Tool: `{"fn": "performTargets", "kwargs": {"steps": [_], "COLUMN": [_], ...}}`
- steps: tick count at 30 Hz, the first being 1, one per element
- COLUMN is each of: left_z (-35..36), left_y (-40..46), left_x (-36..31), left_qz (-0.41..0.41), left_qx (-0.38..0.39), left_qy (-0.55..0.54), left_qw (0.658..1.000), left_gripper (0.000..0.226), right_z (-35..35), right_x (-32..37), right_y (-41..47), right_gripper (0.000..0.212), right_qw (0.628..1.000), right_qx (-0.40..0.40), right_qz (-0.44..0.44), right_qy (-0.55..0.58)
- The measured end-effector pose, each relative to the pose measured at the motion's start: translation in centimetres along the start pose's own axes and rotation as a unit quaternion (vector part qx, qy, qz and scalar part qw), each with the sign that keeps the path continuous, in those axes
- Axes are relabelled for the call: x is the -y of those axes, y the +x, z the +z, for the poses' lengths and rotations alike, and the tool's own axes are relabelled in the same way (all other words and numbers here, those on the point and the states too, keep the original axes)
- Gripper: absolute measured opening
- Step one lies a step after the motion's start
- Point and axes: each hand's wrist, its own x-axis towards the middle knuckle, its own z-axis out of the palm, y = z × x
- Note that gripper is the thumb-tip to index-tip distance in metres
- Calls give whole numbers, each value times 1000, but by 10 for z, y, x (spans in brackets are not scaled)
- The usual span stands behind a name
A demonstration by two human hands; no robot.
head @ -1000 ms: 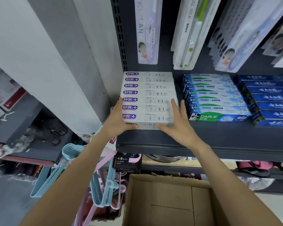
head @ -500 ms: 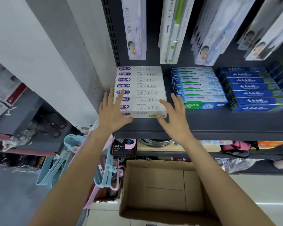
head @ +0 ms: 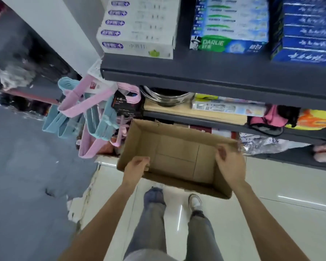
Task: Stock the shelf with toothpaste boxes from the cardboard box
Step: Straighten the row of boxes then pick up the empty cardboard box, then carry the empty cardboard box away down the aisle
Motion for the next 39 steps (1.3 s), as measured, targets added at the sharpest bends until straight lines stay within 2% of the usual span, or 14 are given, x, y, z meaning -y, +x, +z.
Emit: {"fn": "performTargets", "kwargs": {"steps": [3,5,7,9,13,17,20,22,25,27,31,35,37,39], "left_z": [39,63,86,106,140,152,149,144,132,118,89,68,65,64], "left_y": [-2,-2,2,8,24,42,35,17,-28,-63,-137,-222,-273,-327], "left_x": [58,89,111,127,144,159,173,184,202,220,264,309,344,383], "left_qz": [-124,-186,-233,-261,-219,-199,-166,-94,60,119,132,98,94,88], "left_qx": [7,-1,-16,-37,-58,-113,-142,-164,-186,-174,-153,-38,-7,-14], "left_qy": [34,59,18,-62,-135,-145,36,144,311,392,477,550,543,509], "left_qw": [992,981,972,963,965,963,975,971,930,895,855,828,835,856], "left_gripper": [20,30,30,29,46,45,43,47,71,79,66,58,52,44], "right_z": [27,47,65,79,98,114,106,92,61,41,2,-34,-46,-57], "right_x": [-64,-102,-132,-149,-174,-198,-199,-196,-190,-185,-177,-172,-172,-173], "right_y": [-6,-8,-7,-3,-3,-5,-12,-23,-54,-81,-140,-200,-227,-254], "right_gripper": [29,53,73,78,74,73,72,72,69,70,69,71,73,76], "right_qw": [996,983,974,968,958,945,947,955,963,964,958,952,951,948], "right_qx": [51,108,145,157,191,225,227,214,198,205,247,287,287,296], "right_qz": [74,133,158,191,213,227,220,196,172,158,103,17,-30,-61], "right_qy": [-28,-65,-77,-41,-27,-66,-63,-60,-60,-70,-99,-103,-109,-100]}}
